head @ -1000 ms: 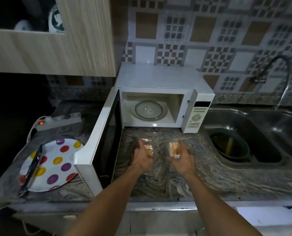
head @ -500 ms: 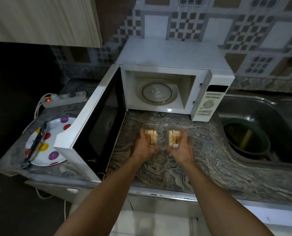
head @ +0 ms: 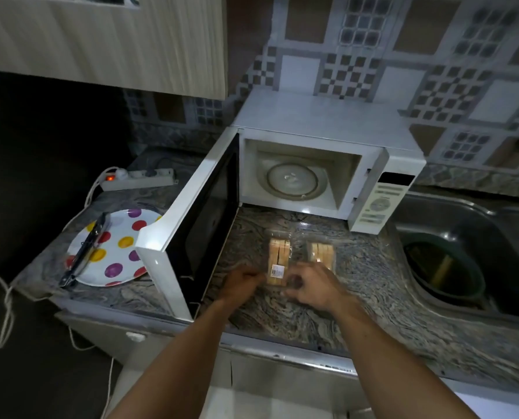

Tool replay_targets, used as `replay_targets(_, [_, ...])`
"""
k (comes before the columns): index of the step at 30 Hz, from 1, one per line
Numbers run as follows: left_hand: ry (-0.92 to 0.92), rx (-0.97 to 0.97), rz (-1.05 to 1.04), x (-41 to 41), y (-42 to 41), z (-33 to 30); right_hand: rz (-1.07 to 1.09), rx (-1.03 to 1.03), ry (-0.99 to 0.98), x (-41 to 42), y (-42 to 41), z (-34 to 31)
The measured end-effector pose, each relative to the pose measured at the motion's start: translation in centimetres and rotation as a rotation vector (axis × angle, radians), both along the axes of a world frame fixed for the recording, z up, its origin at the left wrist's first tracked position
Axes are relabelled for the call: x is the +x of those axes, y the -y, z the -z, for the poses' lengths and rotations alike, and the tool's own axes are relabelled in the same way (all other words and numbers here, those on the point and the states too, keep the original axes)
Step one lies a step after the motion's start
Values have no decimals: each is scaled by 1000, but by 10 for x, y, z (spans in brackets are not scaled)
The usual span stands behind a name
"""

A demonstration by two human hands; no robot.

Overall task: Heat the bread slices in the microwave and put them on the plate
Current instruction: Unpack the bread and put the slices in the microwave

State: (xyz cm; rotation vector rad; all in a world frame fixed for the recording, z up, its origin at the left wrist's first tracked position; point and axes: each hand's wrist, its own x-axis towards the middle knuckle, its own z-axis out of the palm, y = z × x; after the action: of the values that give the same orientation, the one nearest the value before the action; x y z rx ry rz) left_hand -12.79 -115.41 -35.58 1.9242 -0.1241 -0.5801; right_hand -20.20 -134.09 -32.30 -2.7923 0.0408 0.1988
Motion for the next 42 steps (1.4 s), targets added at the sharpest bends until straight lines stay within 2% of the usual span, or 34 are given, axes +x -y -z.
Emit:
replay_targets(3, [-32,-28,156,1,-9,6,-16,10,-3,1,-10,6])
replay_targets(5, [-22,-5,186,1,-11,10,-37,-18,-11,3,-15,8])
replay_targets(9, [22,37,124,0,-12,18,-27,-23,-23,7,-21,10])
replay_targets(15, [-17,123,60,5,-6,15,100,152,-27,10,-26,18])
replay_targets(20, [-35,174,40,11,0,11,149,243,-106,16,-25,12])
replay_targets(28, [-81,208,98,19,1,13,107,267,-195,31,-7,-40])
replay_targets(33, [-143,239,215,23,7,-8,53,148,-143,49,5,-90])
replay_targets(35, [-73,263,141,24,11,-10,35,63,-86,55,10,-110])
replay_targets(37, [107,333,45,26,13,-6,42,-32,-18,61,15,-125])
replay_targets(40, [352,447,76,33,20,6,124,-110,105,72,19,-132])
replay_targets(42, [420,438,129,41,27,20,195,-86,191,82,20,-126])
